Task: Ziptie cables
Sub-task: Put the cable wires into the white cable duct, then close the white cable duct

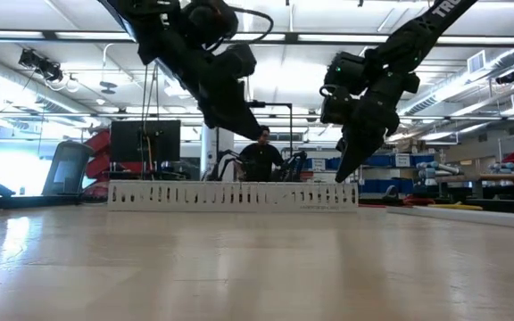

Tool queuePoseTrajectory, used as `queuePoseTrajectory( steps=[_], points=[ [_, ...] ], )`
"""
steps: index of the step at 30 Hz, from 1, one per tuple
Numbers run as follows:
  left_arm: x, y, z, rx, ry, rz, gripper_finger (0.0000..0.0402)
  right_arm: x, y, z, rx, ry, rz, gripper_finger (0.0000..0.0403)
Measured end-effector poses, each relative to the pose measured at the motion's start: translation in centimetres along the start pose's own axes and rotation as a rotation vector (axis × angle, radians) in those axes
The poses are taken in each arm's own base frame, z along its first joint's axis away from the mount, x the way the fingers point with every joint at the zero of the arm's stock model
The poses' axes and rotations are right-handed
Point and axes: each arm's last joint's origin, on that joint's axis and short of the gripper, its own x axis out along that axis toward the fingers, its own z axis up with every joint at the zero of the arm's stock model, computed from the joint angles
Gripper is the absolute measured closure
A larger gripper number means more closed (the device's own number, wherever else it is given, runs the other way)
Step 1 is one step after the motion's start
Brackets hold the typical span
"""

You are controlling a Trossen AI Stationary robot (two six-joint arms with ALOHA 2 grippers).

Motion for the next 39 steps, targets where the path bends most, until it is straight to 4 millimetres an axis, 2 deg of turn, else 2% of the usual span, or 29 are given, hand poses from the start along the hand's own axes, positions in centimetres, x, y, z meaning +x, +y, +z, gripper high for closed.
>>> queuePoseTrajectory(
  steps=[7,12,19,25,30,35,39],
  points=[
    [0.0,-0.1,0.6,0.089,-0.065,0.012,0.0259,0.0,0.0,-0.1,0.004,0.011,-0.004,0.0279],
    [0.0,0.9,0.4,0.140,-0.036,0.133,0.0259,-0.8,0.0,-0.5,0.014,0.066,-0.095,0.0275],
    [-0.7,4.2,-1.2,0.171,0.154,0.320,0.0259,-2.8,0.9,0.1,0.069,0.006,-0.130,0.0284],
    [-1.2,6.9,-2.2,0.111,0.164,0.315,0.0259,-4.0,3.7,-0.4,0.082,-0.046,-0.079,0.0289],
    [-3.2,7.9,-2.7,0.067,0.104,0.310,0.0259,-5.1,6.8,-2.9,0.118,-0.075,-0.114,0.0308],
    [-6.8,7.3,-2.8,0.047,0.030,0.328,0.0259,-6.1,9.6,-5.4,0.194,-0.191,-0.083,0.0328],
    [-9.3,6.4,-4.1,0.021,-0.008,0.331,0.0259,-5.1,11.0,-7.1,0.228,-0.328,-0.058,0.0340]
  ],
)
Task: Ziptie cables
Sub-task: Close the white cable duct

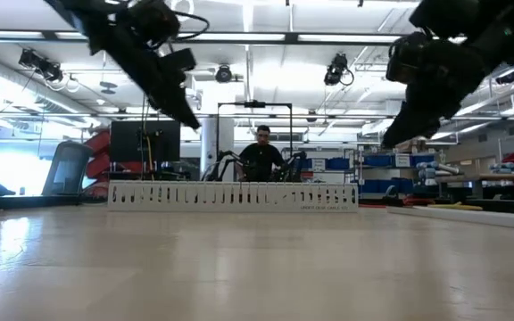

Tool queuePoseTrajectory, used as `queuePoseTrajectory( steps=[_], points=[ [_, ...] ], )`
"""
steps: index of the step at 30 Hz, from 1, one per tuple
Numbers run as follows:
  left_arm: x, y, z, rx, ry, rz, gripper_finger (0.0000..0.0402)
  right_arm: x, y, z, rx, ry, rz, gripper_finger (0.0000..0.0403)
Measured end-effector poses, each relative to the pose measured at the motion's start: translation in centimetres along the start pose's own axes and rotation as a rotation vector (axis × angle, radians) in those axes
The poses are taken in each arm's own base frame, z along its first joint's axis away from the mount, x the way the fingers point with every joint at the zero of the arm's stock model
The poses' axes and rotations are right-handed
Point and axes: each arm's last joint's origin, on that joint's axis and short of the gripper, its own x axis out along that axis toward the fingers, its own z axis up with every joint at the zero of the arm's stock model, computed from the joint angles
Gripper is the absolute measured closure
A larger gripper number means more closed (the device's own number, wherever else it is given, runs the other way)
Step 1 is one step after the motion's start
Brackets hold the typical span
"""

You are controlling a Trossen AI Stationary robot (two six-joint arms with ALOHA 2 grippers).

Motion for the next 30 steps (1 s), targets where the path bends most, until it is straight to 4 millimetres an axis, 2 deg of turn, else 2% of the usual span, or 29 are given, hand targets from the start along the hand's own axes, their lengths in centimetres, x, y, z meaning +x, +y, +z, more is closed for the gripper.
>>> queuePoseTrajectory(
  steps=[5,9,12,16,24,30],
  points=[
    [-0.3,-0.6,-3.5,-0.055,0.026,-0.006,0.0259,1.9,0.6,-2.1,0.017,-0.103,0.065,0.0355],
    [0.7,-1.2,-5.7,-0.111,0.020,-0.039,0.0259,3.0,0.8,-2.2,0.017,-0.136,0.085,0.0366],
    [1.1,-1.6,-6.5,-0.166,-0.017,-0.094,0.0259,3.4,0.9,-2.1,0.019,-0.153,0.093,0.0373],
    [1.1,-1.7,-6.4,-0.187,-0.036,-0.140,0.0259,3.5,0.9,-1.9,0.020,-0.172,0.100,0.0381],
    [1.1,-1.6,-6.0,-0.149,-0.079,-0.116,0.0259,3.4,1.0,-1.9,0.019,-0.180,0.104,0.0388],
    [0.9,-1.7,-5.3,-0.151,-0.161,-0.185,0.0259,2.9,0.7,-2.4,0.039,-0.112,0.079,0.0392]
  ],
)
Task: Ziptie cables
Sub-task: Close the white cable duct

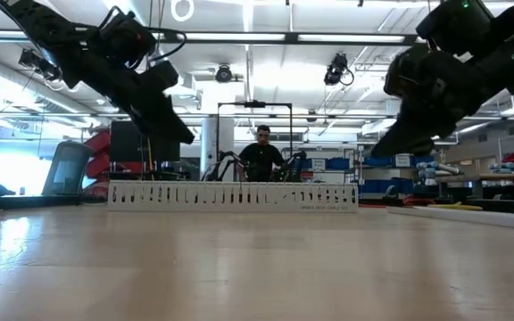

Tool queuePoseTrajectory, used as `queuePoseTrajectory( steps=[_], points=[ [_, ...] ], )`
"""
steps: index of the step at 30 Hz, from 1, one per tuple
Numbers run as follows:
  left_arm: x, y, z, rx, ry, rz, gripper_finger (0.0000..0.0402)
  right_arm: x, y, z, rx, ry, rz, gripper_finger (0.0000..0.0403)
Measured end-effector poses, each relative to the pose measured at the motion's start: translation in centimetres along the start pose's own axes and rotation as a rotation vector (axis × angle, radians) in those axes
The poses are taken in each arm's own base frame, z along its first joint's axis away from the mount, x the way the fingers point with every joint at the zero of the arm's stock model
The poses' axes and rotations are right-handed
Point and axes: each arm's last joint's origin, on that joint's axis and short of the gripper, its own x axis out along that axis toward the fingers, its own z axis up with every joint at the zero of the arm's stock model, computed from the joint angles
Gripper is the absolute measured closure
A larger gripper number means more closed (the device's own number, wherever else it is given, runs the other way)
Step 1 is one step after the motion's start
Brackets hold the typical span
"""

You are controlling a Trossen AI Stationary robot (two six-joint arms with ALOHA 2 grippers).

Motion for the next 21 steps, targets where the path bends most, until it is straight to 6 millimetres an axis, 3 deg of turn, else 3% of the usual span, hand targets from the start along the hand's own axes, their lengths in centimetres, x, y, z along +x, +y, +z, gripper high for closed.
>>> queuePoseTrajectory(
  steps=[8,16,21],
  points=[
    [-0.1,-0.5,1.2,0.022,-0.126,-0.152,0.0259,-2.4,-0.6,-0.5,0.107,0.086,-0.069,0.0401],
    [-0.1,-1.2,1.3,0.034,-0.137,-0.179,0.0259,-6.0,-2.1,-2.7,0.310,0.208,-0.368,0.0402],
    [-0.1,-1.6,1.3,0.038,-0.135,-0.194,0.0259,-6.8,-2.1,-3.3,0.407,0.225,-0.395,0.0402]
  ],
)
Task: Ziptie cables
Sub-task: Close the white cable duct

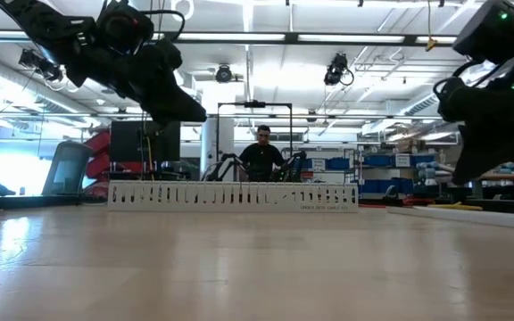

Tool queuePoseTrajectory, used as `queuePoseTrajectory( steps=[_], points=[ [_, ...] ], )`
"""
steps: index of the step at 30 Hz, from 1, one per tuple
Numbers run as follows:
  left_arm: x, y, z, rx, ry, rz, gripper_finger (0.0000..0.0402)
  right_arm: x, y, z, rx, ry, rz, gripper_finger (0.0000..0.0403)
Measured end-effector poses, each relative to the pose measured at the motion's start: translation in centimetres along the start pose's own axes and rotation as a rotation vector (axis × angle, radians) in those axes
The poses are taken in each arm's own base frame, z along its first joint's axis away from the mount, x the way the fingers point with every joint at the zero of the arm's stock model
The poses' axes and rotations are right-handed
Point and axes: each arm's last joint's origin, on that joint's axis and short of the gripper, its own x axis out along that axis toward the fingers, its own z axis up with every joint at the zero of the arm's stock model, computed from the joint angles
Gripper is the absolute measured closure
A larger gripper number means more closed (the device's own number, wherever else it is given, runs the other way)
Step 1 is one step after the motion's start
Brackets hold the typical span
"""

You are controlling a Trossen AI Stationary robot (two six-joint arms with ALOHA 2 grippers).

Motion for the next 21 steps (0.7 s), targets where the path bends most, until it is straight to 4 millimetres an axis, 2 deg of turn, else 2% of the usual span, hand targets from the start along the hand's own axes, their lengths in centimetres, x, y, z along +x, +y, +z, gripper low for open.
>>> queuePoseTrajectory(
  steps=[10,21],
  points=[
    [0.1,-0.5,0.0,-0.012,0.002,0.002,0.0259,0.8,0.6,-0.8,-0.050,0.045,-0.049,0.0392],
    [0.1,-0.5,0.0,-0.018,0.001,0.003,0.0259,3.2,0.5,-1.2,0.004,0.075,-0.113,0.0308]
  ],
)
